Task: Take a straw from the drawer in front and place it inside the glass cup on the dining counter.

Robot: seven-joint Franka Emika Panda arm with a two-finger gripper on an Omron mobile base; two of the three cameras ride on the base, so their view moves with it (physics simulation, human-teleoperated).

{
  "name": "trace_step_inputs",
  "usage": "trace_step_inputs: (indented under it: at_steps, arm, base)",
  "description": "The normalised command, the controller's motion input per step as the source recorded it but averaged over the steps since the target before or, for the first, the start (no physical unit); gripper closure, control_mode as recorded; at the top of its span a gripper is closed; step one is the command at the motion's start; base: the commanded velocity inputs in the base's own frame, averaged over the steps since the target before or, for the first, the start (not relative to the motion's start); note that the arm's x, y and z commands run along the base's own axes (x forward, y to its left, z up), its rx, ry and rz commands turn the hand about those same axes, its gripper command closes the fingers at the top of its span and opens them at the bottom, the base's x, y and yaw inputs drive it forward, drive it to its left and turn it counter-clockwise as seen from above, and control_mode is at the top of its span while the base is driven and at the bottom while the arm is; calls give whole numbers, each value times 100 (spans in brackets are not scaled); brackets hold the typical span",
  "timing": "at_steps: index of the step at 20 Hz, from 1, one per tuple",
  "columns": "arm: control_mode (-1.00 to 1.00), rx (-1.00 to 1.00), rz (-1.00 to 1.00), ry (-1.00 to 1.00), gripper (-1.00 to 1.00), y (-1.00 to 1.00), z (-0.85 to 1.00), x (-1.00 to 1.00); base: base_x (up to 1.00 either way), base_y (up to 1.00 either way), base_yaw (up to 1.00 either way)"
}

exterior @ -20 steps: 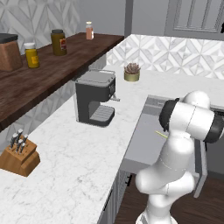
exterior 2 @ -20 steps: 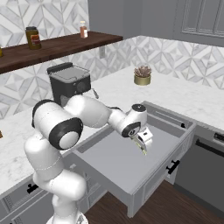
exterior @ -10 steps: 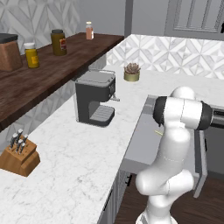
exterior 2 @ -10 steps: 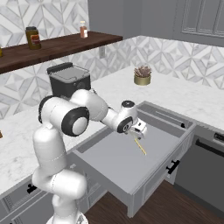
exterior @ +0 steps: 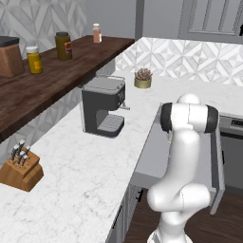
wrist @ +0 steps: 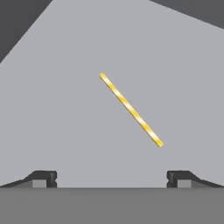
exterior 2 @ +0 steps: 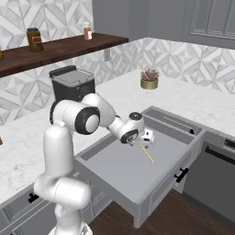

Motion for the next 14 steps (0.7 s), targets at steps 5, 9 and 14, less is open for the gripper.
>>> trace_step_inputs:
  at_steps: [5, 9, 14]
  arm:
    - [-100, 0, 13, 0, -100, -16, -29, 51]
    - [-100, -1, 1, 4, -100, -9, -28, 44]
    - [-100, -1, 0, 6, -100, 0, -31, 38]
  base:
    - [0, 0, 0]
    - [0, 0, 0]
    - [0, 0, 0]
